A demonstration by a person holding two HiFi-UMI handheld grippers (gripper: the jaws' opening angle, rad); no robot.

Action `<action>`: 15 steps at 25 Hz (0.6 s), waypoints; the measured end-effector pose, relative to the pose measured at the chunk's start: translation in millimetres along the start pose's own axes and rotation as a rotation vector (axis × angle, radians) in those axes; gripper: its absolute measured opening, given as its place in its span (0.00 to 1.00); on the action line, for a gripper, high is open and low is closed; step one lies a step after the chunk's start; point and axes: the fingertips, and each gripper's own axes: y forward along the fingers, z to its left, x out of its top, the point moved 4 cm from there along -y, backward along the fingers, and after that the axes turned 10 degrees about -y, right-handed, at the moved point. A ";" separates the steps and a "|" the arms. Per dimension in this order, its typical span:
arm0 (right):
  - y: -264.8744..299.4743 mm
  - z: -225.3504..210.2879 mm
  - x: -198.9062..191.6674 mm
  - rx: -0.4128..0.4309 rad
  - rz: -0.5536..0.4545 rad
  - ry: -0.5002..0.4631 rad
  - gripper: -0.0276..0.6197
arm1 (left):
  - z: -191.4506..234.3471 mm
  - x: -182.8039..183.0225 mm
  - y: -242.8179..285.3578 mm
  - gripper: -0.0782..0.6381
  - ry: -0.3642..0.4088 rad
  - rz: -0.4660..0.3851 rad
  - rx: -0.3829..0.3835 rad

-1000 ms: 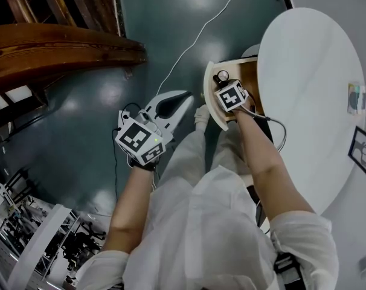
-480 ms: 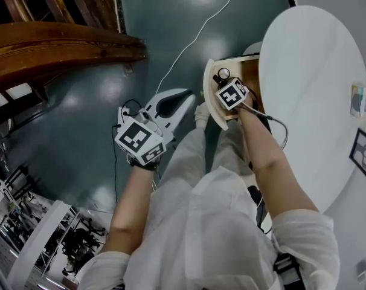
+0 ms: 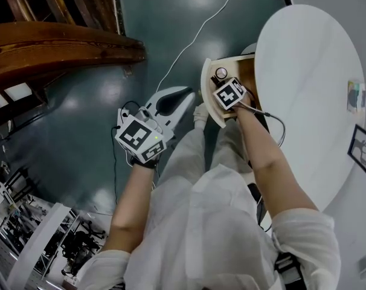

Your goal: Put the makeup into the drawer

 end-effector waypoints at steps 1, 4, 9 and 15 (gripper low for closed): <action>-3.4 0.9 1.3 -0.005 -0.008 0.002 0.19 | -1.4 -0.8 -0.8 0.13 0.003 -0.002 -0.003; -17.1 5.2 7.2 -0.020 -0.028 0.020 0.19 | -5.4 -0.2 -4.6 0.13 0.007 -0.008 -0.011; -45.1 14.2 19.5 -0.032 -0.073 0.061 0.19 | -12.6 5.9 -11.4 0.13 0.011 -0.016 -0.016; -88.7 15.9 34.0 -0.084 -0.154 0.108 0.18 | -17.8 18.1 -21.2 0.13 0.038 -0.028 -0.020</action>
